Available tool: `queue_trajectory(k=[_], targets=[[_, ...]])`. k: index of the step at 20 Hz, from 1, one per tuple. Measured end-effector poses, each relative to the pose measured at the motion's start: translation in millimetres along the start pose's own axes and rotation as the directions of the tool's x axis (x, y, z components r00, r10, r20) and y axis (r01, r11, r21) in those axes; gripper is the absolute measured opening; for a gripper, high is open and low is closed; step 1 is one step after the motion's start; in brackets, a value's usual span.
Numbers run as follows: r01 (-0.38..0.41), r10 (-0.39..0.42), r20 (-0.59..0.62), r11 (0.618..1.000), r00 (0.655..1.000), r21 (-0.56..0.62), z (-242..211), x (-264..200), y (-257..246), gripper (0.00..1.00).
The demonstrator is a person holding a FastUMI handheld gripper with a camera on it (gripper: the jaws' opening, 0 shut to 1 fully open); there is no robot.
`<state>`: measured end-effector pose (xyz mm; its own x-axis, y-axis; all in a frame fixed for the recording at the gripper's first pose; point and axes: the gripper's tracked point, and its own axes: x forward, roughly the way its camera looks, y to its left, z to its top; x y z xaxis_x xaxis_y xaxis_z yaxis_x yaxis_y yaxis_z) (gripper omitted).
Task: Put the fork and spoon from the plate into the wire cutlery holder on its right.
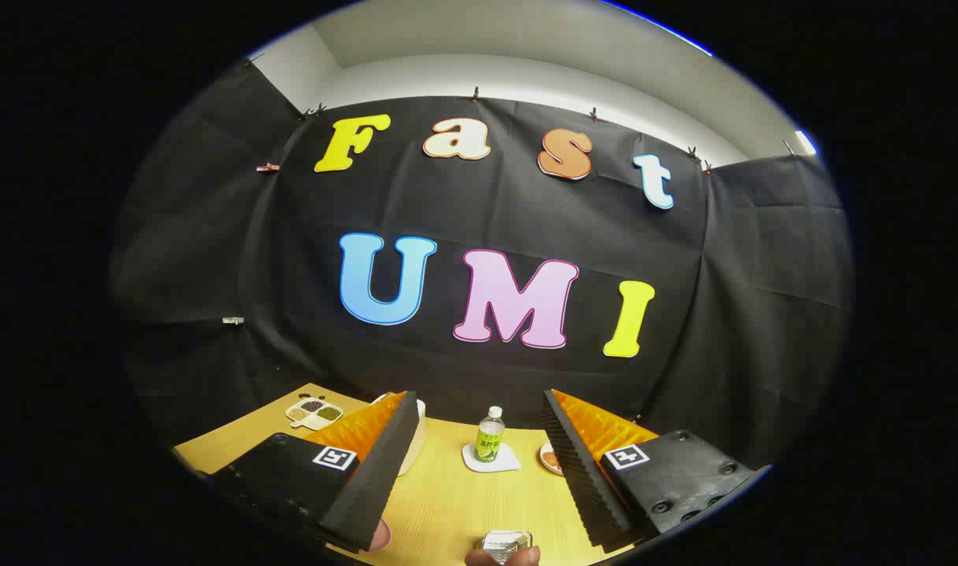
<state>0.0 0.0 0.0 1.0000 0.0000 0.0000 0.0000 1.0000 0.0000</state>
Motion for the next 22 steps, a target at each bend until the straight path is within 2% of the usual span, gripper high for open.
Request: queue_trajectory(k=[17, 20, 22], targets=[[-0.005, 0.005, -0.014, 1.0, 1.0, 0.0, -1, 2, 10, 0.98], [-0.018, 0.018, -0.034, 1.0, 0.999, 0.001, -5, 2, 15, 0.98], [-0.05, 0.051, -0.099, 0.999, 0.994, 0.011, -21, 4, 26, 0.98]])
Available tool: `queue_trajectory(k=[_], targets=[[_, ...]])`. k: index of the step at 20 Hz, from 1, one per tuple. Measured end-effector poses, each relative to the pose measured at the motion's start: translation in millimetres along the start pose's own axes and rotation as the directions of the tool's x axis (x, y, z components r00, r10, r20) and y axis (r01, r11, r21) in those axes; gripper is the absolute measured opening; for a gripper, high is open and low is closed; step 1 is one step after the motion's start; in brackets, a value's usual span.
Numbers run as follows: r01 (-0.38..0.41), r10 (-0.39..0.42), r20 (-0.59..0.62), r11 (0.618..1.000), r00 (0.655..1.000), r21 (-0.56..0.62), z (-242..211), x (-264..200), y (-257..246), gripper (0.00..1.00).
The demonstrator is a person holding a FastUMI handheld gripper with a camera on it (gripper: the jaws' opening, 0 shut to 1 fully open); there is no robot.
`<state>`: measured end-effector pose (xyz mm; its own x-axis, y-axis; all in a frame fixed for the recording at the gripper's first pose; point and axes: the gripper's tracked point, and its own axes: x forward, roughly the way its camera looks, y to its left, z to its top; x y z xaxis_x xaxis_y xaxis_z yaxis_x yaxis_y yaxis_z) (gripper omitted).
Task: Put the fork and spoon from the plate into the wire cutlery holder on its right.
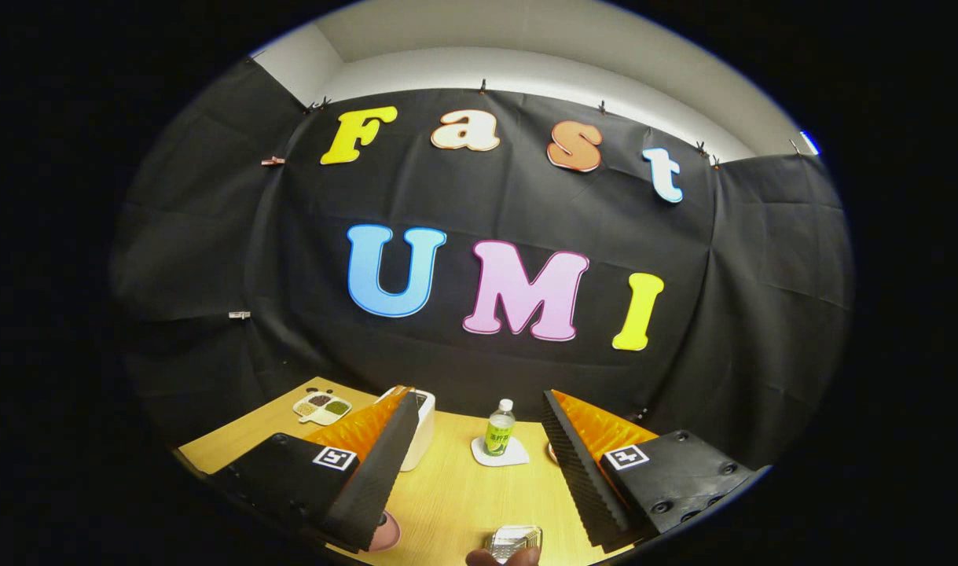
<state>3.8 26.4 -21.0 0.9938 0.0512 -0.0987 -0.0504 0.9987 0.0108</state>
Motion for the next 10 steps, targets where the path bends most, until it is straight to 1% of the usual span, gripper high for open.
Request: queue_trajectory(k=[2, 5, 8, 10], targets=[[-0.04, 0.043, -0.109, 0.999, 0.993, 0.031, -29, 2, 12, 0.98], [-0.08, 0.113, -0.252, 0.987, 0.961, 0.14, -61, 1, 34, 0.98], [-0.087, 0.18, -0.385, 0.965, 0.905, 0.247, -99, -2, 56, 0.98], [-0.076, 0.222, -0.482, 0.95, 0.848, 0.304, -128, -7, 71, 0.98]])
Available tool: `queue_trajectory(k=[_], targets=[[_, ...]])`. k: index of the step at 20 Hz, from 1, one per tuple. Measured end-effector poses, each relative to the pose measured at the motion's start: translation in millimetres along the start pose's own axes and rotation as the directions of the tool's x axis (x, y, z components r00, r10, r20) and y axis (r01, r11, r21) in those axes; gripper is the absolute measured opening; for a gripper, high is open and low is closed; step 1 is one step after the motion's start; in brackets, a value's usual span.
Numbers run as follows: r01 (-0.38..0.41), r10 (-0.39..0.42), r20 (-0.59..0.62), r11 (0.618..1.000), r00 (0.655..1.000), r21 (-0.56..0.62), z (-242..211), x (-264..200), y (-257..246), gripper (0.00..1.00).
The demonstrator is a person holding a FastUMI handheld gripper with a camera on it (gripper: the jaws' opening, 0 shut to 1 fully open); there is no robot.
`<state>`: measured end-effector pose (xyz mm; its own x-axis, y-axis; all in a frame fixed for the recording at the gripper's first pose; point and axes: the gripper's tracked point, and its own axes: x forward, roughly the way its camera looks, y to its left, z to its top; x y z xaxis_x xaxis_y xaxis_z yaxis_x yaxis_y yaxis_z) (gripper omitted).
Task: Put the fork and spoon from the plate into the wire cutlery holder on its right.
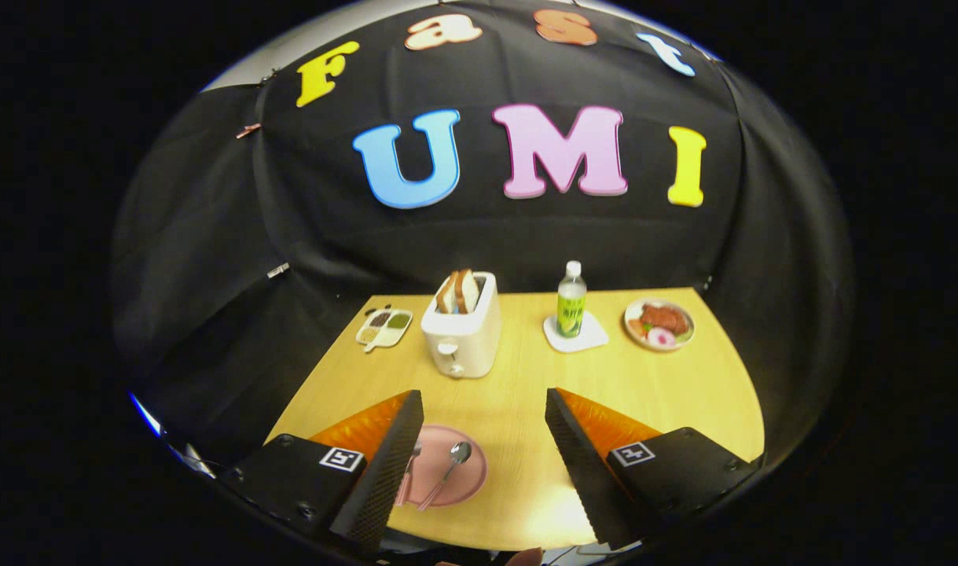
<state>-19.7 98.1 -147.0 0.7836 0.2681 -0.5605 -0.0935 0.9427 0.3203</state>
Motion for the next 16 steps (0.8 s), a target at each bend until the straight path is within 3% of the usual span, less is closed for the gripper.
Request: queue_trajectory(k=[3, 7, 12, 16], targets=[[-0.008, 0.01, -0.179, 1.0, 0.984, 0.013, -52, 17, 10, 0.96], [-0.033, 0.013, -0.368, 0.998, 0.93, -0.048, -115, 32, 29, 0.92], [-0.033, -0.006, -0.517, 0.997, 0.856, -0.067, -181, 63, 48, 0.86], [0.001, -0.035, -0.582, 0.998, 0.813, -0.06, -215, 86, 55, 0.76]])
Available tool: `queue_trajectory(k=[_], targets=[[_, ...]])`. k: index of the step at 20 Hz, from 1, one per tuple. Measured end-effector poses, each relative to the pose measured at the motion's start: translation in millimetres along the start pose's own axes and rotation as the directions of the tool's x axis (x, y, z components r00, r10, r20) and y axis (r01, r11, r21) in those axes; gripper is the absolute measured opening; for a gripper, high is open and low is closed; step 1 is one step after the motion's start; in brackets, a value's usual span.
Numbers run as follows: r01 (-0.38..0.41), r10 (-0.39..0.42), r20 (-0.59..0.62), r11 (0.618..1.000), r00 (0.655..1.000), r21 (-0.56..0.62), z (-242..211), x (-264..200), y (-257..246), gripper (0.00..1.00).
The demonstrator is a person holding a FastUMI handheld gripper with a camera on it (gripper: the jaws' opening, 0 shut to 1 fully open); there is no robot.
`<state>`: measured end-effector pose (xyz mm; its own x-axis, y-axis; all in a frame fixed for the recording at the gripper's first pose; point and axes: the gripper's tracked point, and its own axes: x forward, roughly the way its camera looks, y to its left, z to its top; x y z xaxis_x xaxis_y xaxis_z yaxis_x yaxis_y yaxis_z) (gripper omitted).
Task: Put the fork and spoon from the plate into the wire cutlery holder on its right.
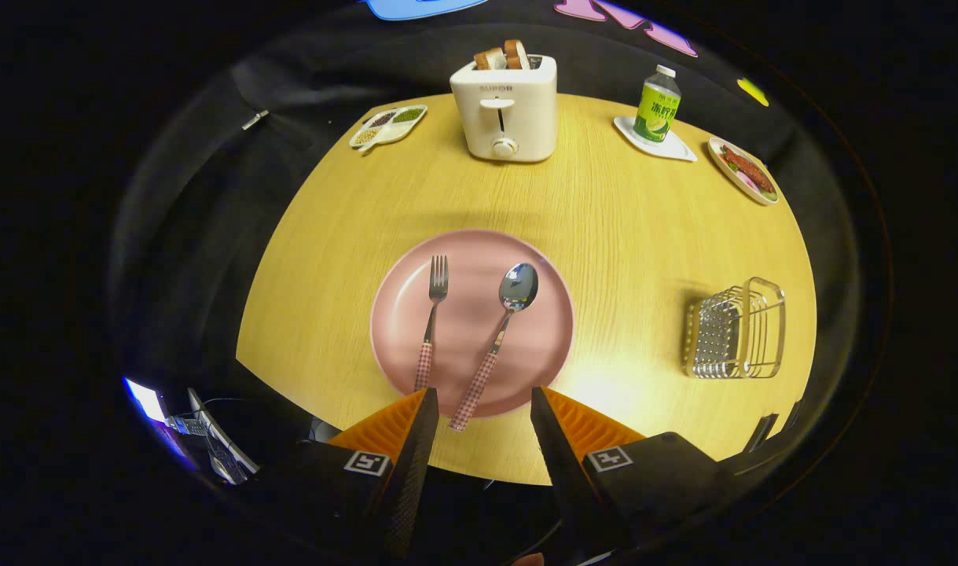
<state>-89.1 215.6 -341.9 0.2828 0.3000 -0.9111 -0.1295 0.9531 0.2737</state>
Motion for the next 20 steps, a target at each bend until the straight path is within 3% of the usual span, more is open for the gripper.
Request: queue_trajectory(k=[5, 11, 12, 13, 16, 20], targets=[[0.029, -0.026, -0.069, 0.999, 0.997, 0.041, -9, 37, 2, 0.69], [0.055, -0.038, -0.161, 0.993, 0.986, 0.105, -26, 66, 3, 0.51], [0.048, -0.029, -0.178, 0.993, 0.984, 0.108, -28, 70, 5, 0.48], [0.058, -0.037, -0.19, 0.992, 0.981, 0.109, -34, 76, 3, 0.33], [0.061, -0.035, -0.194, 0.989, 0.98, 0.134, -27, 73, -2, 0.16], [0.018, 0.009, -0.162, 0.987, 0.987, 0.163, -19, 60, -3, 0.13]])
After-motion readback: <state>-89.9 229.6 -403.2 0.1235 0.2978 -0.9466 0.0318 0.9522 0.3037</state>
